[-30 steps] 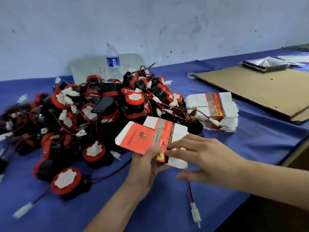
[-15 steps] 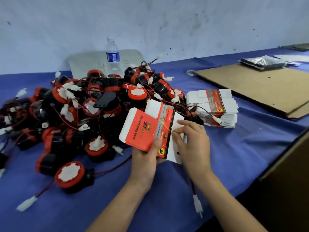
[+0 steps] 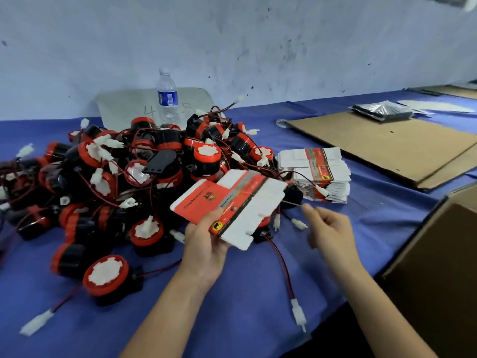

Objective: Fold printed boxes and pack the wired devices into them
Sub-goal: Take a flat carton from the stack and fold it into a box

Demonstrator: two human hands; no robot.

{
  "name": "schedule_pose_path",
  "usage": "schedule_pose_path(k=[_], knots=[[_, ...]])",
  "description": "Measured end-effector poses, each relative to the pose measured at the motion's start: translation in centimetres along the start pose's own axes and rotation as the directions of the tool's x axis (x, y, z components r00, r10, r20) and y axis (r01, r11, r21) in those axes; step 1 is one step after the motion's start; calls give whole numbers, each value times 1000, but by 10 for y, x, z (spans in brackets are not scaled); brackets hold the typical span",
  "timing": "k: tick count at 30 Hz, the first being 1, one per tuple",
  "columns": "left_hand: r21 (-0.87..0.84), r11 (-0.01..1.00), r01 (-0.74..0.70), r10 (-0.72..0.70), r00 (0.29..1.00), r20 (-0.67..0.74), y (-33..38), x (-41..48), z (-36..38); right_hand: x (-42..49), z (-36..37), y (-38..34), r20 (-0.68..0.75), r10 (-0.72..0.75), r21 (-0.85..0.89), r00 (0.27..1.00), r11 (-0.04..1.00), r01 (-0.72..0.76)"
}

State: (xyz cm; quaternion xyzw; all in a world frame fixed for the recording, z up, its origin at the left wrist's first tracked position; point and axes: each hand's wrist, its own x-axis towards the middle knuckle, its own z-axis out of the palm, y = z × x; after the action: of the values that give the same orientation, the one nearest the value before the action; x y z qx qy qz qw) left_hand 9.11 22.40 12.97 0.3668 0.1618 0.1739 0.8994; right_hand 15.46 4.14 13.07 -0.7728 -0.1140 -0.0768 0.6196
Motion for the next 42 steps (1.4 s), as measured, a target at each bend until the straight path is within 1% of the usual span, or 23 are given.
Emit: schedule_pose_path(k=[2, 4, 5, 7, 9, 12, 13, 15, 18, 20, 22, 24, 26, 28, 30, 31, 33, 34, 36, 37, 38, 40, 42], knots=[[90, 992, 91, -100, 990, 97, 2, -2, -1, 15, -8, -9, -67, 88, 154, 994, 985, -77], [226, 959, 172, -217, 957, 193, 1, -6, -2, 30, -12, -20, -71, 163, 292, 984, 947, -135], [287, 938, 194, -263, 938, 225, 0, -7, -1, 36, -13, -25, -58, 169, 314, 984, 939, -142], [337, 919, 203, -300, 916, 266, 1, -9, 0, 43, -13, -37, 12, 115, 239, 993, 964, -115], [309, 930, 199, -290, 913, 287, 5, -9, 0, 42, -11, -48, 138, 30, 156, 990, 986, -52], [146, 955, 260, -289, 926, 241, 13, -7, -3, 35, -8, -61, 338, -68, 196, 939, 981, 1], [86, 958, 274, -286, 931, 225, 15, -6, -4, 32, -8, -62, 386, -93, 191, 918, 981, 19], [25, 964, 265, -263, 939, 220, 18, -3, -6, 25, -10, -58, 424, -128, 203, 897, 978, 44], [29, 972, 234, -234, 942, 241, 16, -2, -6, 14, -12, -46, 399, -226, 229, 889, 963, 142], [67, 976, 205, -216, 945, 244, 14, -1, -7, 10, -12, -40, 345, -265, 241, 900, 952, 188], [139, 974, 178, -210, 939, 271, 13, -1, -8, 10, -12, -37, 262, -242, 276, 934, 946, 167], [252, 955, 157, -234, 920, 315, 14, -1, -11, 16, -14, -35, 192, -179, 312, 965, 943, 113], [358, 920, 157, -301, 870, 391, 16, -2, -15, 26, -15, -34, 150, -98, 345, 984, 938, 41], [437, 882, 179, -397, 782, 481, 17, -4, -18, 41, -15, -33, 142, -20, 369, 990, 929, -35], [537, 827, 169, -485, 698, 527, 16, -7, -19, 55, -9, -36, 208, 20, 325, 978, 942, -88], [576, 802, 157, -509, 683, 523, 15, -8, -18, 62, -5, -40, 261, 25, 284, 965, 953, -101], [590, 793, 152, -508, 701, 501, 14, -7, -18, 74, 5, -48, 381, 44, 157, 923, 981, -111], [573, 805, 154, -488, 721, 492, 14, -5, -19, 78, 9, -53, 442, 78, 59, 894, 992, -116], [536, 830, 151, -447, 755, 479, 16, -3, -20, 82, 19, -60, 510, 148, -111, 847, 988, -106], [530, 835, 148, -440, 758, 481, 17, -3, -20, 82, 25, -63, 508, 156, -130, 847, 986, -104], [536, 832, 146, -444, 754, 484, 18, -3, -21, 82, 31, -66, 475, 148, -101, 868, 988, -113], [558, 815, 154, -465, 748, 473, 18, -5, -22, 83, 39, -73, 323, 117, 7, 939, 992, -127], [565, 810, 159, -468, 755, 458, 18, -5, -22, 90, 41, -77, 158, 119, 98, 980, 986, -136]])
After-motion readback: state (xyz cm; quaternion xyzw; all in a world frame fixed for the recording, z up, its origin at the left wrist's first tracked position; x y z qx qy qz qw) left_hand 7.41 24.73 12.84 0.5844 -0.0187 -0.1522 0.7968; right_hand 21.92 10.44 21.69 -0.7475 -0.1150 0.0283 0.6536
